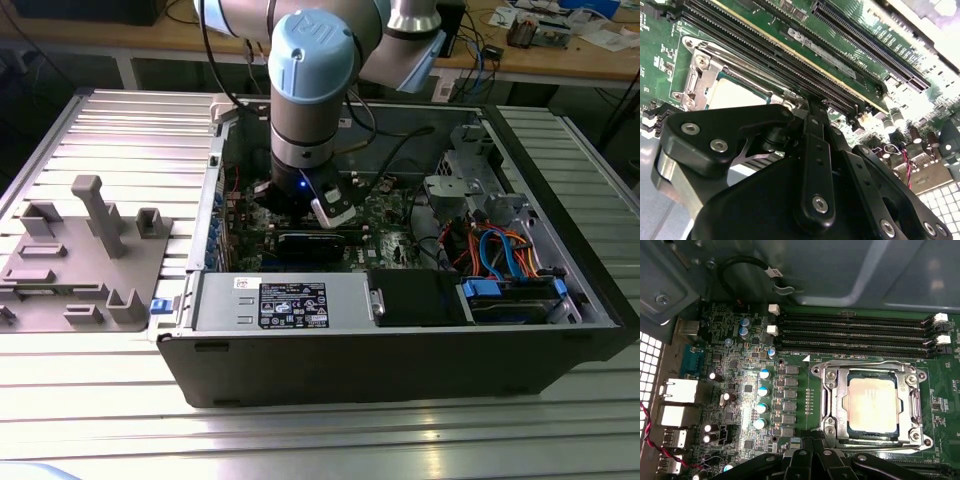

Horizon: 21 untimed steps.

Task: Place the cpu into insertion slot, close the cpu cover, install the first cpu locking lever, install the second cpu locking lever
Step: 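Install the second cpu locking lever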

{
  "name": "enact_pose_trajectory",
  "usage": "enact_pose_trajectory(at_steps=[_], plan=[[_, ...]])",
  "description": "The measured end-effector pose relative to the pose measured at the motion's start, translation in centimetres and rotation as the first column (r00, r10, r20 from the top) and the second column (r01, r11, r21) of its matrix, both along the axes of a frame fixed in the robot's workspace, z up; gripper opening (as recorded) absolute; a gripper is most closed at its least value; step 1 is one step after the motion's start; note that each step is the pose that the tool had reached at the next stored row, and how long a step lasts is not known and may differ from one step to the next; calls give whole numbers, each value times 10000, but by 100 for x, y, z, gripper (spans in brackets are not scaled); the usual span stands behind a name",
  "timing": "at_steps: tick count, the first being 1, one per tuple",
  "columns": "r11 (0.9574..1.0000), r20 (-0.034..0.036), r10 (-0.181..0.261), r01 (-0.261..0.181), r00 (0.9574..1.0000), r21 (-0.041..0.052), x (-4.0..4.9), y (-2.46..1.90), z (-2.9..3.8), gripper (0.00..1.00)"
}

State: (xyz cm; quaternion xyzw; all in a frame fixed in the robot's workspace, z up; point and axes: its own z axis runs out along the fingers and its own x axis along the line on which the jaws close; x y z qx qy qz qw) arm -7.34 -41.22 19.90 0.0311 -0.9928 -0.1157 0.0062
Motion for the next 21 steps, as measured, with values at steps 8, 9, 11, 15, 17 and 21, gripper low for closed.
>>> enact_pose_trajectory(at_steps=[8, 9, 11, 15, 17, 21], plan=[[10000, 1, 0, 0, 10000, 22, -11, 2, 107, 11], [10000, 0, 0, 0, 10000, 21, -12, 1, 123, 11], [10000, 1, -1, 1, 10000, 23, -13, 2, 143, 11], [10000, 1, -1, 1, 10000, 23, -13, 2, 146, 11], [10000, 1, -1, 1, 10000, 22, -13, 2, 148, 11], [10000, 1, 0, 0, 10000, 22, -13, 2, 153, 11]])
